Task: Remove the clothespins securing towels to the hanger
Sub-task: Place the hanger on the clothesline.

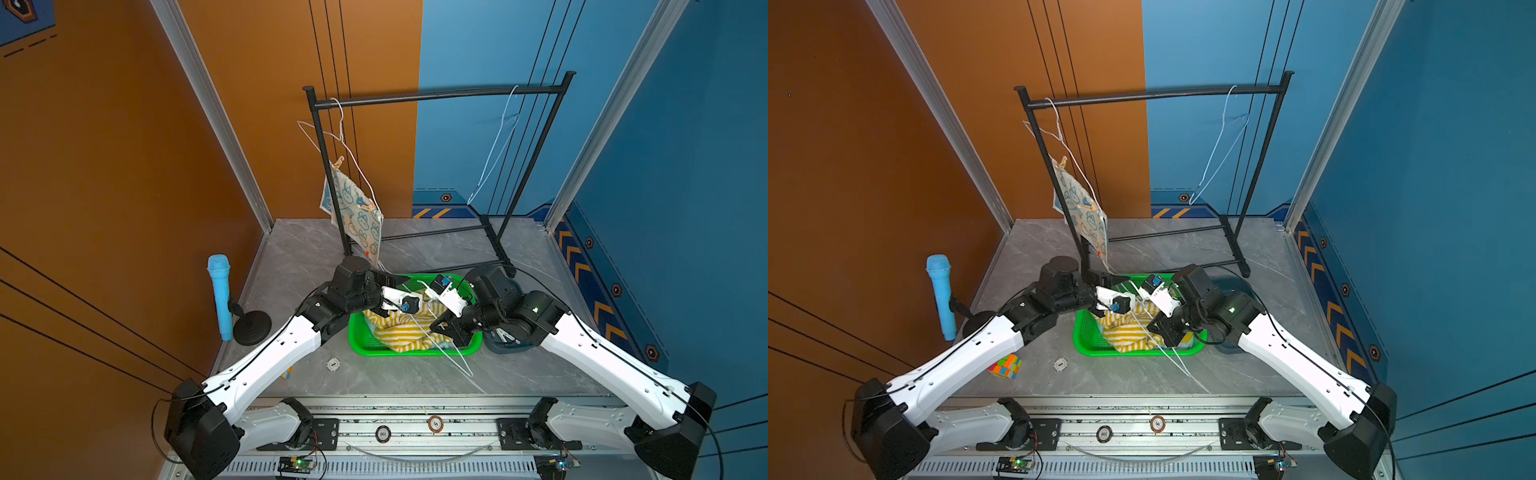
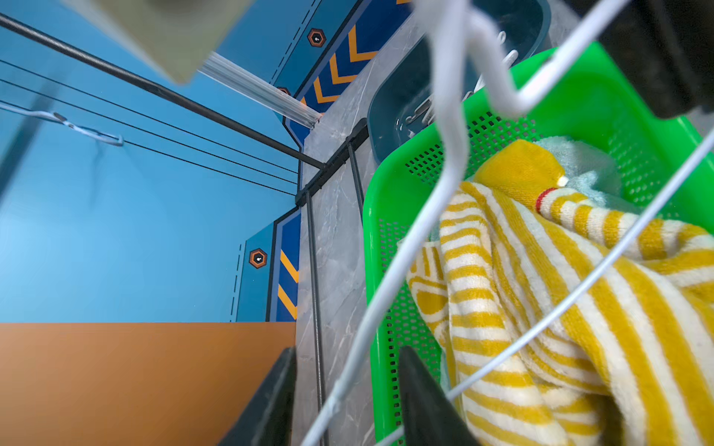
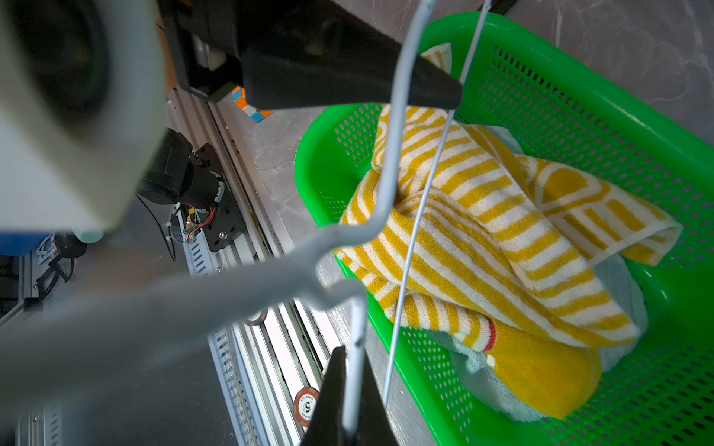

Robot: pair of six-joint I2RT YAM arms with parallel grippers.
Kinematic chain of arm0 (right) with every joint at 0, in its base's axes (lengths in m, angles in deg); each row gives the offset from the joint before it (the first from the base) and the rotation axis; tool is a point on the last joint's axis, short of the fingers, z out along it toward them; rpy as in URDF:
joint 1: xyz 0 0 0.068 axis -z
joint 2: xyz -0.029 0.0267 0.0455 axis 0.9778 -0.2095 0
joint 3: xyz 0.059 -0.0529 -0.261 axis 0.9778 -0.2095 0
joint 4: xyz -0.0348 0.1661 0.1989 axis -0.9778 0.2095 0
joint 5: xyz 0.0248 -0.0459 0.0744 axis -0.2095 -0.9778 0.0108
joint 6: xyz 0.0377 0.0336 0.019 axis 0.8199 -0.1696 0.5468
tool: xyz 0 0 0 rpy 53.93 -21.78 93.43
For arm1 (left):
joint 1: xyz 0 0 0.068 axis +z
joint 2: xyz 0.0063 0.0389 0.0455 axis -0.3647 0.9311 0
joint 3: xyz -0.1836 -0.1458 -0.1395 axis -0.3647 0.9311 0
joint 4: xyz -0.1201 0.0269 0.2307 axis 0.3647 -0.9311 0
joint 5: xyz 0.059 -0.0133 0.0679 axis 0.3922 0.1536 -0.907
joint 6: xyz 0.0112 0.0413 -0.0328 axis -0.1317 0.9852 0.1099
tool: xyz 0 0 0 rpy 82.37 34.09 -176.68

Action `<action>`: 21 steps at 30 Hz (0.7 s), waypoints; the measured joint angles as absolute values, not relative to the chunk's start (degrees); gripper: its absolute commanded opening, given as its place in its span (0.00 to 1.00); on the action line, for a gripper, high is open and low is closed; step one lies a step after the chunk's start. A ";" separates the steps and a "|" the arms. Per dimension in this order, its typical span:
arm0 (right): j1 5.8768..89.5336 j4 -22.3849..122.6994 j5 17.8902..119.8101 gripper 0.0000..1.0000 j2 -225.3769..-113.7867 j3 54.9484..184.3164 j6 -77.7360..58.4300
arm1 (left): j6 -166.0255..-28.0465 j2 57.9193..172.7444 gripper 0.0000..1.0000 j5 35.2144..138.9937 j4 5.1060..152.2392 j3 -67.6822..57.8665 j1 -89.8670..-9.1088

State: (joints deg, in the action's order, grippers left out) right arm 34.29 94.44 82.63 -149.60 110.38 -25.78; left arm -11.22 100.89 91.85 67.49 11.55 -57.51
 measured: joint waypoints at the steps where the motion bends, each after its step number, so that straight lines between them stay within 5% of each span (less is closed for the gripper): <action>1: 34.29 94.59 82.63 0.00 -149.64 110.45 -25.78 | -10.82 101.00 0.28 91.61 67.42 11.45 -57.53; 6: 34.29 95.27 82.61 0.00 -150.78 111.06 -26.04 | -9.58 101.03 0.11 90.21 66.81 11.16 -57.62; 12: 35.28 95.49 82.17 0.14 -151.06 112.48 -26.02 | -7.22 100.98 0.00 88.48 64.82 11.16 -57.77; 21: 40.81 95.64 82.04 0.62 -147.09 111.94 -26.72 | -9.08 100.19 0.00 88.59 64.91 11.16 -57.44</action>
